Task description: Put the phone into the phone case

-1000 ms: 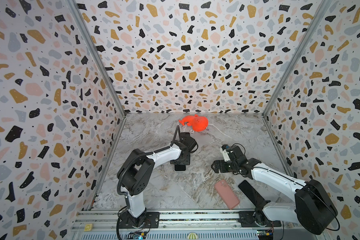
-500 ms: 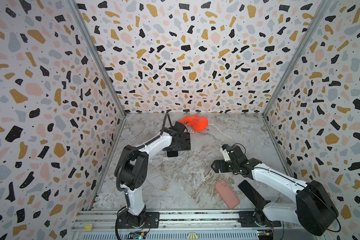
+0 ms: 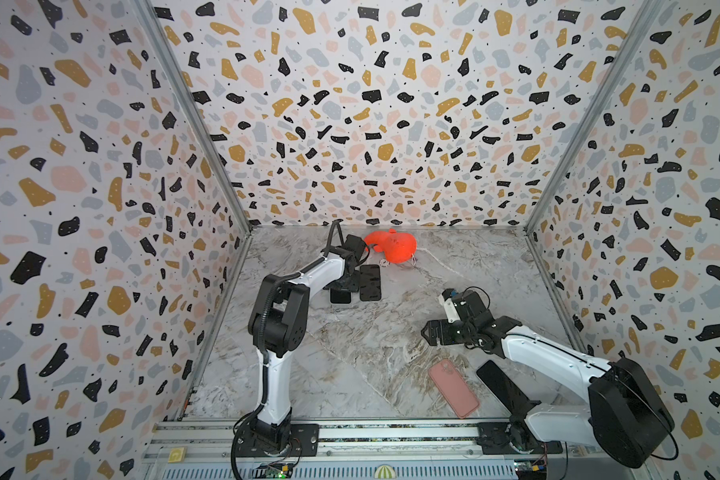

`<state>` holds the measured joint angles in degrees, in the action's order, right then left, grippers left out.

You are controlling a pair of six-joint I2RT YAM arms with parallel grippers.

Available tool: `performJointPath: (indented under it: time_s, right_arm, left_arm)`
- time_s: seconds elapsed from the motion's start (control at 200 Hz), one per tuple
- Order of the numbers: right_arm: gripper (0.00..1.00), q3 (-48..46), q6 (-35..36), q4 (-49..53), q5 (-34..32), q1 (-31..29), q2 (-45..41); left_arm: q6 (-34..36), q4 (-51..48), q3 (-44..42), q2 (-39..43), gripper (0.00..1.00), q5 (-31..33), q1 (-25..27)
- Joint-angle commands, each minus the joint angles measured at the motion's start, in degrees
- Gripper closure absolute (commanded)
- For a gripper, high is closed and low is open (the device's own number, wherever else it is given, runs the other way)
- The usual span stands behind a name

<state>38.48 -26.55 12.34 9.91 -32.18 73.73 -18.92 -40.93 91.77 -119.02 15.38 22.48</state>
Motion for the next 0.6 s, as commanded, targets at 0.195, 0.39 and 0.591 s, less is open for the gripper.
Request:
performJointPath:
  time_s: [0.195,0.39,0.591]
  right_arm:
    - [0.01,2.36,0.97,-0.57,0.98,0.59,1.23]
    - [0.01,2.28,1.05,-0.78,1.23,0.76,1.75]
    - [0.01,2.21,0.95,-1.05,1.71,0.8,2.16]
  left_arm:
    - [2.04,1.18,5.88,-3.05,0.41,-2.62,-1.91]
    - [2.29,1.55,6.06,-4.09,0.41,-2.51,-2.09]
    - [2.47,1.86,7.34,-5.37,0.41,-3.07,-2.45]
